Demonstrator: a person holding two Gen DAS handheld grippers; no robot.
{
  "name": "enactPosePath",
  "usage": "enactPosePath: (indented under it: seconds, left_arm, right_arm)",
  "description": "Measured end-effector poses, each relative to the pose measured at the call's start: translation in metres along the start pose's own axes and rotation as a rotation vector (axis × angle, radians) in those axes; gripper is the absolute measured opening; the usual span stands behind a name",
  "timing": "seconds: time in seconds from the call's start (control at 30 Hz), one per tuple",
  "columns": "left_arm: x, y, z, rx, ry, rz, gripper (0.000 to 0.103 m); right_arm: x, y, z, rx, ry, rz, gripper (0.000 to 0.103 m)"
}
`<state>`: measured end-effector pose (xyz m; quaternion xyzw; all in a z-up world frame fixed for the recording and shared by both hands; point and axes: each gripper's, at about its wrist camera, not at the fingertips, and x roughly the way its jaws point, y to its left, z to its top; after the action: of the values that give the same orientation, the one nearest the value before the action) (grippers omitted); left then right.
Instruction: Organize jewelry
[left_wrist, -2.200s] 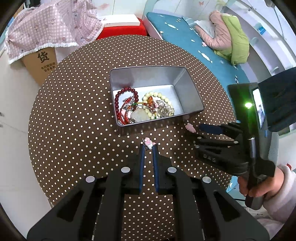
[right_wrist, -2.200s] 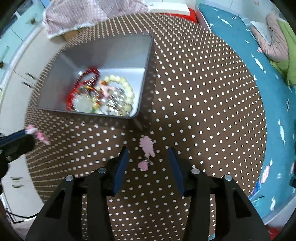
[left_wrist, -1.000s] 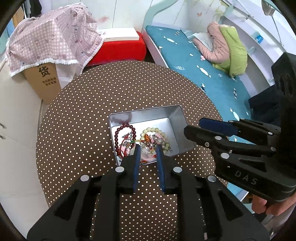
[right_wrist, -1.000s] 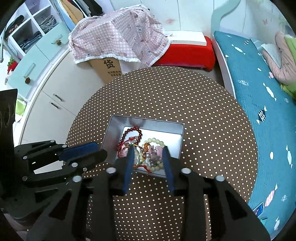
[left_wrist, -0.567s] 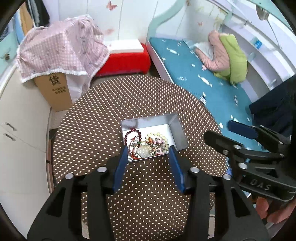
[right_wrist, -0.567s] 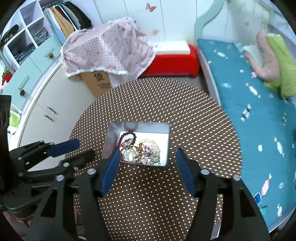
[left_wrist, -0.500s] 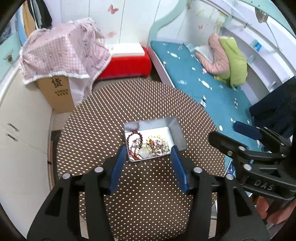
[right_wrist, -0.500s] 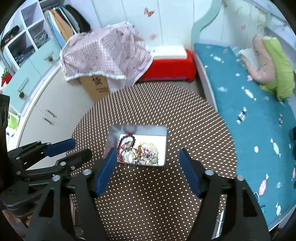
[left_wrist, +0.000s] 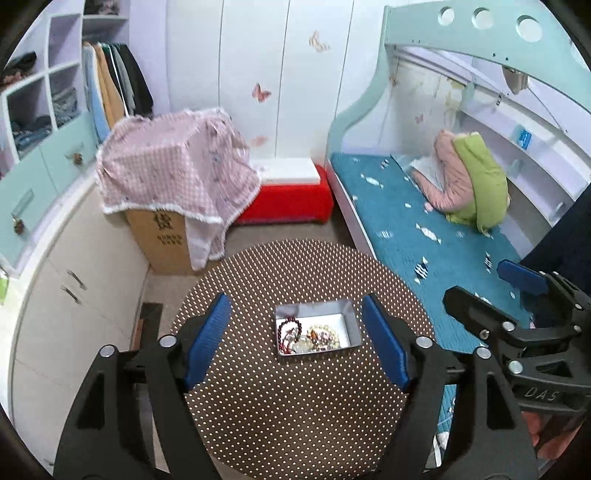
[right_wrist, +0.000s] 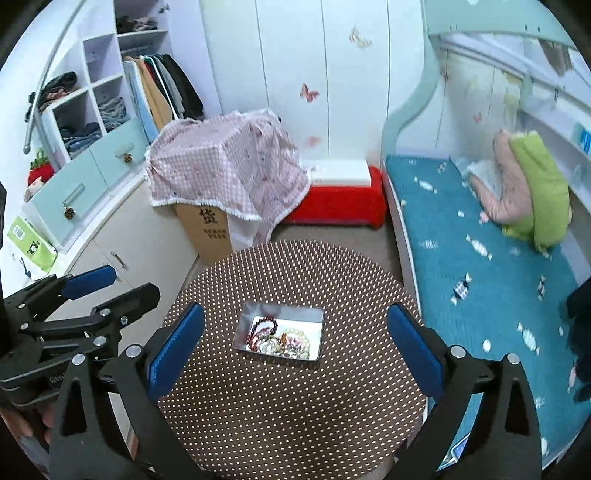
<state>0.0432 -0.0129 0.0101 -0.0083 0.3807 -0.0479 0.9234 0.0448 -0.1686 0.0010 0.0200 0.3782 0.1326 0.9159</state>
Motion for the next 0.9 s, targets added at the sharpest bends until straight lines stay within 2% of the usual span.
enactPosePath:
  seconds: [0.27,0.7,0.9]
  left_arm:
    - [-0.037,-0.017,-0.007,0.023,-0.078,0.03,0.077]
    - [-0.049,-0.027,-0.009,0.036,-0.132,0.023,0.077]
    - [-0.048,-0.03,-0.007,0.043,-0.138,0.03,0.077]
  right_arm:
    - [-0.026,-0.005,-0.006,0.011,-0.078,0.0,0.095]
    - [-0.045,-0.012,-0.014,0.021,-0.154,-0.018,0.095]
    - [-0.046,-0.016,-0.014,0.024,-0.159,-0.021,0.095]
